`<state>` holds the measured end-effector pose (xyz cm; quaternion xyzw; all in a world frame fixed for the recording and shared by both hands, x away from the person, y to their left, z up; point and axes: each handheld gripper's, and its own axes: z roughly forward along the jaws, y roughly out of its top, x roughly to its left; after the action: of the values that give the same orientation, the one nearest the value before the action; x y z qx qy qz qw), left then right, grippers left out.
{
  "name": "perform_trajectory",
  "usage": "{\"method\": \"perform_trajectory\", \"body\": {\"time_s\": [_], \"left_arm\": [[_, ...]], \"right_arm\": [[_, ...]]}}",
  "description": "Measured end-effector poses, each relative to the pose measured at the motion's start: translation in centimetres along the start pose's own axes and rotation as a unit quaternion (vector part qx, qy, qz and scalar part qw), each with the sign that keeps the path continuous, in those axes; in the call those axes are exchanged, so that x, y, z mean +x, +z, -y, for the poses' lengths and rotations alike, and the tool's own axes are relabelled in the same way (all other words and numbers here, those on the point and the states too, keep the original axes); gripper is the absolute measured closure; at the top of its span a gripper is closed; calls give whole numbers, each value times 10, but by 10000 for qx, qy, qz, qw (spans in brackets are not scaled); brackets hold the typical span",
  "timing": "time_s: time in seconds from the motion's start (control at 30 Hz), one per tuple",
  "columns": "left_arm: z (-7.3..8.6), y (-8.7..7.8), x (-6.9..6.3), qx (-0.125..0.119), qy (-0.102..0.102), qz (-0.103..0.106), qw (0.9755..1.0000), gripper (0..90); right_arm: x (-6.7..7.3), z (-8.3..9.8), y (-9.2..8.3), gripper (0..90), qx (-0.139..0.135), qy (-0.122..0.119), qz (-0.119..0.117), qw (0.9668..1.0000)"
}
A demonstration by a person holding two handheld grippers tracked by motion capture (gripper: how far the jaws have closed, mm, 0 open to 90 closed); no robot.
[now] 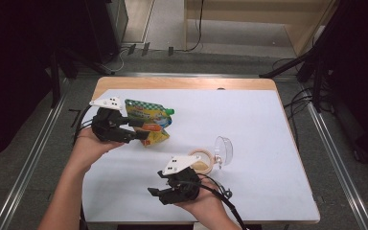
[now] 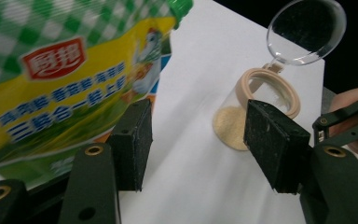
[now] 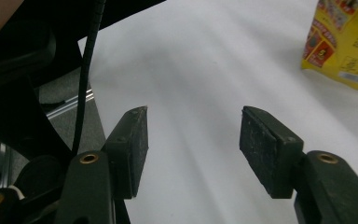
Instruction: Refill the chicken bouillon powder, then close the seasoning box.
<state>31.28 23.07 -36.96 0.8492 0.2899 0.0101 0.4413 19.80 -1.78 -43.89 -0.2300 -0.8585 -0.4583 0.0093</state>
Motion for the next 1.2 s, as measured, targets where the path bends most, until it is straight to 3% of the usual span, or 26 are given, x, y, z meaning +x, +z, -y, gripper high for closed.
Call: {"method": "perform_trajectory", "body": {"time_s": [0.1, 0.37, 0.5, 0.53, 0.67, 0.7, 1.0, 1.07, 1.13, 1.2], "left_arm": [[7, -2, 7, -20, -40, -60, 10000, 406], [18, -14, 22, -21, -186, -328, 9993, 397], [25, -21, 37, -152, -318, -508, 9981, 394], [27, -22, 45, -228, -430, -611, 9969, 388], [30, -18, 58, -318, -528, -494, 9969, 368], [30, -13, 64, -228, -572, -366, 9974, 362], [24, 19, 69, -41, -231, -213, 9995, 358], [26, 32, 74, 42, -238, -105, 9997, 347], [26, 37, 74, 84, -229, -73, 9997, 349], [26, 46, 70, 202, -80, -53, 9998, 389]], "right_arm": [[3, 3, 4, 433, 82, -150, 26, 9998], [1, 12, 7, 439, 92, -15, -28, 10000], [1, 14, 6, 440, 107, -14, -13, 9999], [-1, 14, 5, 441, 96, -7, -1, 10000], [-2, 15, 5, 442, 89, 21, 0, 10000], [-2, 15, 5, 442, 80, -12, -7, 10000], [-2, 17, 6, 458, 127, -52, 5, 9999], [-1, 18, 7, 482, 150, -169, -3, 9997], [0, 18, 8, 482, 150, -191, -11, 9997], [1, 18, 9, 481, 141, -206, -46, 9997]]}}
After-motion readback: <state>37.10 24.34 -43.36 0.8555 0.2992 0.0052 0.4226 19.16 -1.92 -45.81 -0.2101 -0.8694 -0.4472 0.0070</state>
